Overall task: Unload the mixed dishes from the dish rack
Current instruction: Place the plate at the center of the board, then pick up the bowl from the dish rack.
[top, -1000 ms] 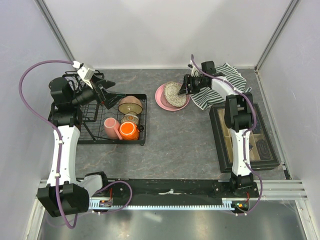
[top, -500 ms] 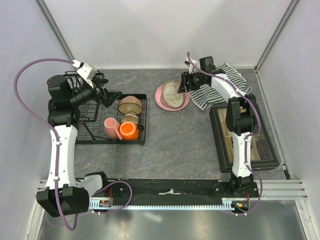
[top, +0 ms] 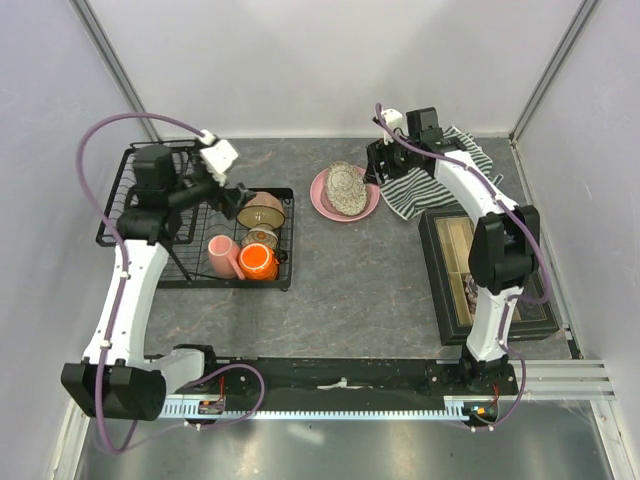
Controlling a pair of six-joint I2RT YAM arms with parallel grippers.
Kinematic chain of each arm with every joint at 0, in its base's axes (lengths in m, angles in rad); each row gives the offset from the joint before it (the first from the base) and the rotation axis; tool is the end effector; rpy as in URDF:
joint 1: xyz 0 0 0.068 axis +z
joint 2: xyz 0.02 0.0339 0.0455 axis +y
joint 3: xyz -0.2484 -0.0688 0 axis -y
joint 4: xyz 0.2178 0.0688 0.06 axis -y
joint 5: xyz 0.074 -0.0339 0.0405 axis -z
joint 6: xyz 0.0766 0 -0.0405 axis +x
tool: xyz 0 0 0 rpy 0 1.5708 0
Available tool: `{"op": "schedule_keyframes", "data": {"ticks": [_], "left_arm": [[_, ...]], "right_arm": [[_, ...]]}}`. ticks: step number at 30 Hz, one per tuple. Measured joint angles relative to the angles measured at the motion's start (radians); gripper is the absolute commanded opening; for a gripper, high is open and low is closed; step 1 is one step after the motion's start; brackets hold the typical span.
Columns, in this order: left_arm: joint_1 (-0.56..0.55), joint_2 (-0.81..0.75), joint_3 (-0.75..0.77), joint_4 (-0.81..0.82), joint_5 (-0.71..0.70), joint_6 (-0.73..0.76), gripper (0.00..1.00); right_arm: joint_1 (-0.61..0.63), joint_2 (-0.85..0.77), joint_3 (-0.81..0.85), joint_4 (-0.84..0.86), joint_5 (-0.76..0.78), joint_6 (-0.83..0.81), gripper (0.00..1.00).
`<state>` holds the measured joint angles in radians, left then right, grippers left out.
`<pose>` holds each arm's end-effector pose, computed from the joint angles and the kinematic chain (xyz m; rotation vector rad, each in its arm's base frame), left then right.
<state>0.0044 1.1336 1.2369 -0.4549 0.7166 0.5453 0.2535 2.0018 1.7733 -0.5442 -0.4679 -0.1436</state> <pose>0.2492 -0.0492 0.3753 0.9263 1.5948 -0.3049 0.4284 0.1467 0.2489 -0.6816 2.2135 0.6017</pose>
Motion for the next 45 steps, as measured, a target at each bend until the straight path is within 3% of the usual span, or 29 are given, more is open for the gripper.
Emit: {"op": "schedule_keyframes", "data": {"ticks": [5, 18, 45], "left_arm": [[-0.167, 0.051, -0.008, -0.012, -0.185, 0.125, 0.99], [-0.292, 0.148, -0.222, 0.172, -0.508, 0.363, 0.99], [-0.295, 0.275, -0.46, 0.583, -0.638, 0.6, 0.95]], "right_arm": [[0.012, -0.079, -0.074, 0.006, 0.026, -0.011, 0.76], [0.037, -0.246, -0.291, 0.046, 0.059, -0.017, 0.79], [0.037, -0.294, -0.38, 0.122, 0.036, -0.01, 0.78]]}}
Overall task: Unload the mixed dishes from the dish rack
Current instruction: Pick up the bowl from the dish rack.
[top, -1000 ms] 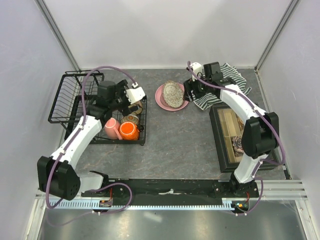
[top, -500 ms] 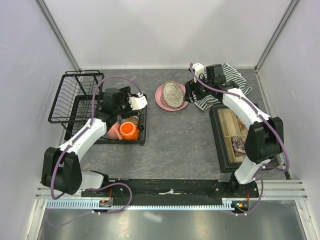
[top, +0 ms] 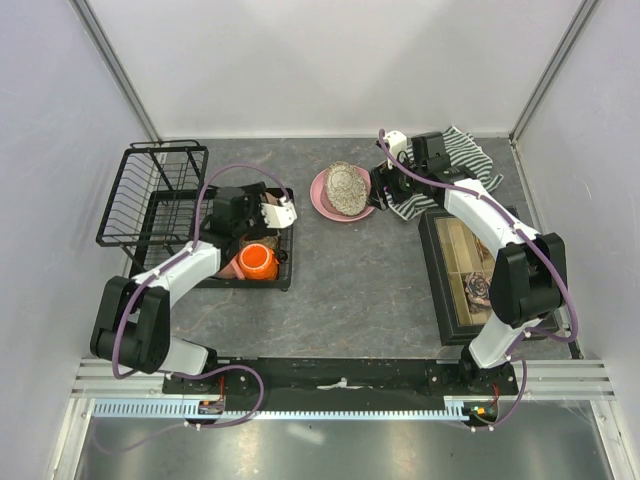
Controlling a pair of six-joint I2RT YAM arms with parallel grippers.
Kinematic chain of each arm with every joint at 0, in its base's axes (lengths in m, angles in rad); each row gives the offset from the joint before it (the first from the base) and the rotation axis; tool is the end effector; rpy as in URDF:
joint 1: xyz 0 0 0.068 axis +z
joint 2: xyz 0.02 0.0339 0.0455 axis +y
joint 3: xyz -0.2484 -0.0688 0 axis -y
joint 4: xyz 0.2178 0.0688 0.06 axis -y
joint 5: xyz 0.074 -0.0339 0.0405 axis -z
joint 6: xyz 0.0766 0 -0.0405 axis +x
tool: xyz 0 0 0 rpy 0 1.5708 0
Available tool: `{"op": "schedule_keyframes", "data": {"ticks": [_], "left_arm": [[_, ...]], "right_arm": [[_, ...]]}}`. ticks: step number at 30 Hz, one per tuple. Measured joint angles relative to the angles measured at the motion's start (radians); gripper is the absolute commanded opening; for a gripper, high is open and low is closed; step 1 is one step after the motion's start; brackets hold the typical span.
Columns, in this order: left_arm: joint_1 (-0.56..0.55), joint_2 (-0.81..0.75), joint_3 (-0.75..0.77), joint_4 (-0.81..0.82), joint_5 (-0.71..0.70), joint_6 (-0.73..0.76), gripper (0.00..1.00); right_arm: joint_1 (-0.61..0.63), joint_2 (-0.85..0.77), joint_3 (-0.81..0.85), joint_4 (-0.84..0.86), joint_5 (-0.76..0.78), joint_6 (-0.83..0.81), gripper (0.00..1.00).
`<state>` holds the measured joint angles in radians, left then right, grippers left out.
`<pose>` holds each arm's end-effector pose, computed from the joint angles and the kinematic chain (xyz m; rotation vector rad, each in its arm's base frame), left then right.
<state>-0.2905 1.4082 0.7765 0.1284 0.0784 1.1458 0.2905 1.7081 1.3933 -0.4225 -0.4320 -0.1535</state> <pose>0.3075 -0.0982 0.2059 1.4197 1.5507 0.4402 0.3606 0.1413 0.2527 -0.7179 2.1749 0.5681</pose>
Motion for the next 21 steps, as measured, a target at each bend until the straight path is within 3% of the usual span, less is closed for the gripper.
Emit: {"op": "schedule_keyframes", "data": {"ticks": [10, 21], "left_arm": [[0.0, 0.058, -0.06, 0.2, -0.027, 0.024, 0.85], [0.0, 0.078, -0.081, 0.269, -0.028, 0.027, 0.76]], "right_arm": [[0.0, 0.008, -0.01, 0.003, -0.008, 0.0, 0.77], [0.0, 0.015, -0.013, 0.003, -0.007, 0.0, 0.76]]}}
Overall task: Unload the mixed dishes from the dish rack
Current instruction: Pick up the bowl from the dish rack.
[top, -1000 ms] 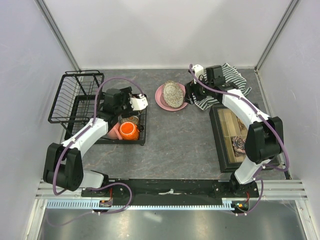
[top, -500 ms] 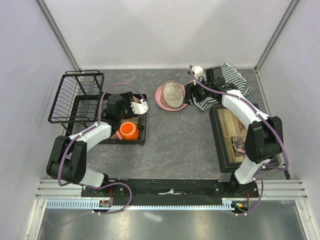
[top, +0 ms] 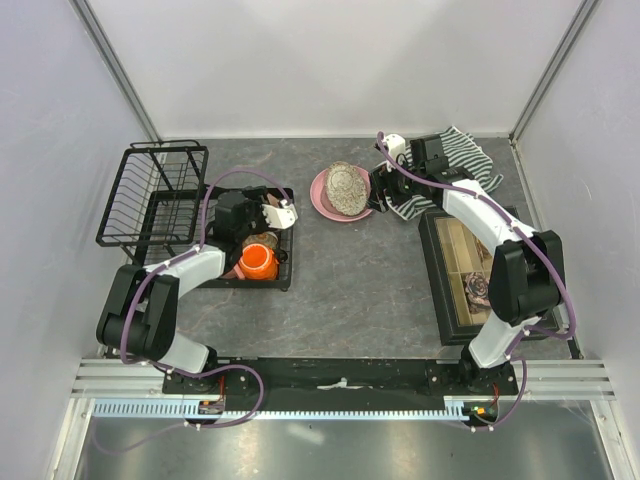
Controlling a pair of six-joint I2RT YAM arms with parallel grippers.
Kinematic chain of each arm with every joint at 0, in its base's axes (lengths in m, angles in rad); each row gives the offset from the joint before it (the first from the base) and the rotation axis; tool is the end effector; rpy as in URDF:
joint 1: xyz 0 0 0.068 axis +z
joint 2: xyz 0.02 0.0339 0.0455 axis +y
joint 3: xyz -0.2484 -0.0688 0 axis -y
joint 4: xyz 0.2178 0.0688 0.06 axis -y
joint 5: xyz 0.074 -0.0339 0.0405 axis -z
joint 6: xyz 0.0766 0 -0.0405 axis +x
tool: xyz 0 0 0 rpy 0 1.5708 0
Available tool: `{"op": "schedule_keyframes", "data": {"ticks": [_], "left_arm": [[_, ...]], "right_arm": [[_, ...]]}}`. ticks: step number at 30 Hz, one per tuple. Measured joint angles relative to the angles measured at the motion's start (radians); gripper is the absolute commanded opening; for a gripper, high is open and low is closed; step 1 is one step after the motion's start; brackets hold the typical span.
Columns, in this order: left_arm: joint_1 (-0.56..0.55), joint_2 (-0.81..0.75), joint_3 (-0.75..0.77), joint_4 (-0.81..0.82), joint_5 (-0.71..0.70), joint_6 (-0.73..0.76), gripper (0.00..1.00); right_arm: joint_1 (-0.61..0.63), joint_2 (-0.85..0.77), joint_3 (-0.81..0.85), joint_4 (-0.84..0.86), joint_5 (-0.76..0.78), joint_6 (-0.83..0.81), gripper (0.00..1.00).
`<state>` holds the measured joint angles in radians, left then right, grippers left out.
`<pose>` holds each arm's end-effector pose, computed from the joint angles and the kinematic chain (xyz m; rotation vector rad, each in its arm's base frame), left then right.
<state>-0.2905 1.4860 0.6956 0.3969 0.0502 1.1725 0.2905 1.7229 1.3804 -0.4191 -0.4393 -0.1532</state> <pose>0.3187 -0.0993 0.1907 1.3618 1.4669 0.5248 0.3611 0.1420 0.2435 -0.7213 2.1975 0.5804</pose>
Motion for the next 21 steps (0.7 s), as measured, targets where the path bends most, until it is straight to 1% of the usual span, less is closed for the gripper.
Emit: {"op": "schedule_keyframes", "data": {"ticks": [9, 10, 15, 18, 19, 21], "left_arm": [[0.0, 0.0, -0.003, 0.025, 0.001, 0.0, 0.65], [0.0, 0.0, -0.003, 0.026, 0.002, 0.0, 0.63], [0.0, 0.0, -0.004, 0.027, 0.003, -0.001, 0.58], [0.0, 0.006, -0.009, 0.043, 0.003, -0.001, 0.52], [0.0, 0.011, -0.011, 0.048, 0.003, -0.001, 0.48], [0.0, 0.019, -0.018, 0.056, 0.003, -0.002, 0.45]], "right_arm": [[-0.001, 0.015, -0.004, 0.0, -0.001, 0.0, 0.75], [-0.001, 0.016, -0.006, 0.0, -0.002, 0.0, 0.75], [-0.002, 0.027, -0.008, 0.001, -0.005, -0.001, 0.74], [-0.003, 0.029, -0.011, 0.0, -0.005, -0.001, 0.74], [-0.005, 0.029, -0.011, 0.0, -0.005, -0.001, 0.74], [-0.006, 0.029, -0.011, 0.0, -0.006, -0.001, 0.74]]}}
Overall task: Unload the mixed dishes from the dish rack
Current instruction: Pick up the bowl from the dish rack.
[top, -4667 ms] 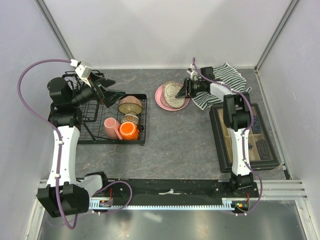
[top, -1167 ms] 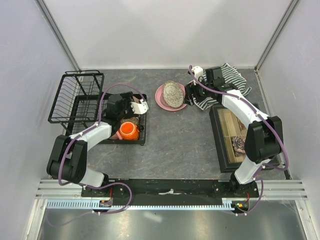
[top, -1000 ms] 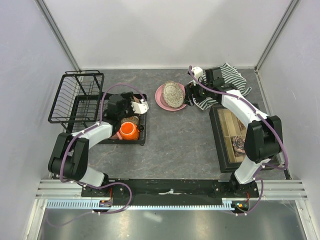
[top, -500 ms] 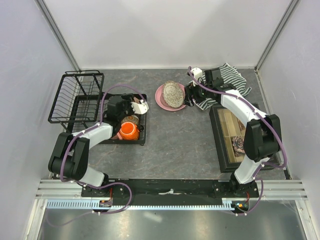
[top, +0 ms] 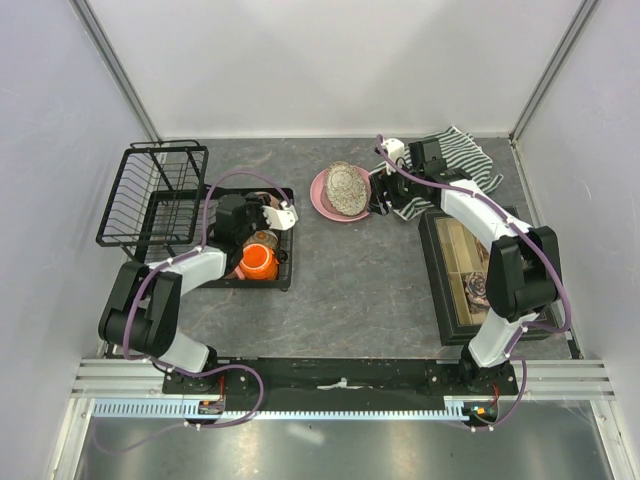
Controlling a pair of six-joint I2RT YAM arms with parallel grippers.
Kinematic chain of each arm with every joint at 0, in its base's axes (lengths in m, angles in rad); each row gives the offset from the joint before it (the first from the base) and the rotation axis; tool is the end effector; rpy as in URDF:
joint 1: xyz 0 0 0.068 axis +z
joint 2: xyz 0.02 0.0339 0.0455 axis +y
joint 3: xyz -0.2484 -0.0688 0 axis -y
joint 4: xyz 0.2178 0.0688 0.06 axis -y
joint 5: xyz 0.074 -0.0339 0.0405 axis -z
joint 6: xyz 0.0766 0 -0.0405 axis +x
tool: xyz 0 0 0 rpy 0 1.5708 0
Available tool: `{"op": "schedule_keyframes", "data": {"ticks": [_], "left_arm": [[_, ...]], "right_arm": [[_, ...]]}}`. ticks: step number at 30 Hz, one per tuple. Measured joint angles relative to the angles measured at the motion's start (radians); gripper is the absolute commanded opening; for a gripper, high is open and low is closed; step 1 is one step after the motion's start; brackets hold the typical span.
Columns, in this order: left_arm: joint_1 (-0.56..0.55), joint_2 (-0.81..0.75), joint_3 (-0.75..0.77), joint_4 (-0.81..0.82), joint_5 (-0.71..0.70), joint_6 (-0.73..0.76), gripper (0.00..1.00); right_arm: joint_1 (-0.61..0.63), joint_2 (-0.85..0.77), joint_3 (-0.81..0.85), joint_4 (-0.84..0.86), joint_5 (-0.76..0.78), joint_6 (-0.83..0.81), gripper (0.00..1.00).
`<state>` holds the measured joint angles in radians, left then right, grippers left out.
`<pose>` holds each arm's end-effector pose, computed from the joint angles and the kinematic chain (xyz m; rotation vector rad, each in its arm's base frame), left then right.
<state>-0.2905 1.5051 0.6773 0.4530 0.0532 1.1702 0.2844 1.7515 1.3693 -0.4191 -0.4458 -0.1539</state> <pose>0.3201 -0.0999 0.1865 1.3490 1.4525 0.5272 0.3638 0.1408 0.2295 -0.7182 2.2368 0.5909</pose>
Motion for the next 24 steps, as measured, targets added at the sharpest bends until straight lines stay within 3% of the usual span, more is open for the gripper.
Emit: {"op": "schedule_keyframes", "data": {"ticks": [3, 9, 17, 24], "left_arm": [[0.0, 0.003, -0.013, 0.031, -0.001, -0.003, 0.39], [0.004, 0.005, -0.045, 0.114, -0.027, -0.005, 0.1], [0.005, 0.012, -0.077, 0.188, -0.029, -0.007, 0.02], [-0.001, 0.022, -0.111, 0.27, -0.048, -0.018, 0.01]], "right_arm": [[0.0, 0.001, 0.0, 0.0, -0.001, 0.0, 0.73], [-0.002, 0.019, 0.0, 0.0, 0.0, 0.0, 0.73], [-0.01, 0.022, 0.0, 0.0, -0.001, 0.0, 0.73], [-0.014, 0.032, 0.0, 0.0, -0.001, 0.0, 0.72]]}}
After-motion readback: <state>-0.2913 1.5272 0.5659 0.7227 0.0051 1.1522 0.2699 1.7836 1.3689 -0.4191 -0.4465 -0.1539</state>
